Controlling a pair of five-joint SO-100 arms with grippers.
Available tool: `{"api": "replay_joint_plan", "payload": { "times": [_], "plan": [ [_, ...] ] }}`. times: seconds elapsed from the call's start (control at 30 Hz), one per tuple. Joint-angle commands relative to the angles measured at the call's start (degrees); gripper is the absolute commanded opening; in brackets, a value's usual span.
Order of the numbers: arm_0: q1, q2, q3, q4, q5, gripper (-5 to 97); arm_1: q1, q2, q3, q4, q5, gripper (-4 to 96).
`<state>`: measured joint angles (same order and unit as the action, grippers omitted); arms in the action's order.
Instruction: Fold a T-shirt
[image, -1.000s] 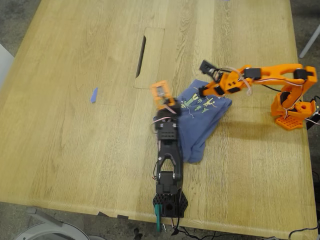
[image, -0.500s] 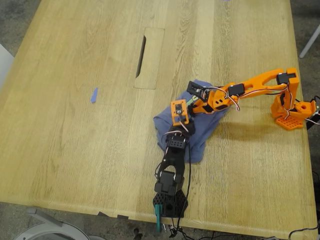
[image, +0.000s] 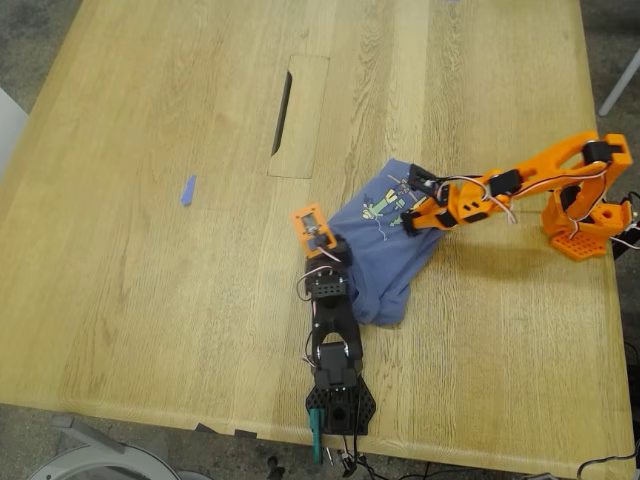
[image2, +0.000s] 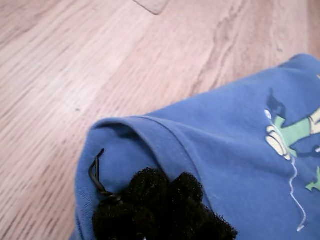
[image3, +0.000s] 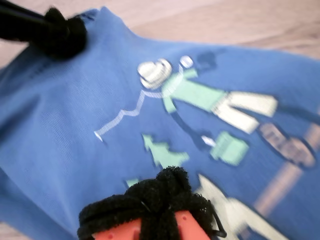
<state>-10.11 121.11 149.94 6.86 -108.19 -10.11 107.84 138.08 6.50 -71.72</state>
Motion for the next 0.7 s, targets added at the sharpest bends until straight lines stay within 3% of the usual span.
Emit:
{"api": "replay_joint_plan", "payload": {
  "times": [0.0,0.4,0.67],
  "plan": [
    [-4.4,0.4,-3.0,0.2,-0.7,0,2.1,7.4,4.1,1.8,0.3,0.0],
    [-16.9,1.4,-2.4,3.3,0.0,0,17.4,29.2,13.1,12.5,-1.8,0.0],
    [-29.3,8.0,-1.0,9.3,0.2,0,37.9,43.4,19.4,18.4,-3.5,0.0]
  ]
}}
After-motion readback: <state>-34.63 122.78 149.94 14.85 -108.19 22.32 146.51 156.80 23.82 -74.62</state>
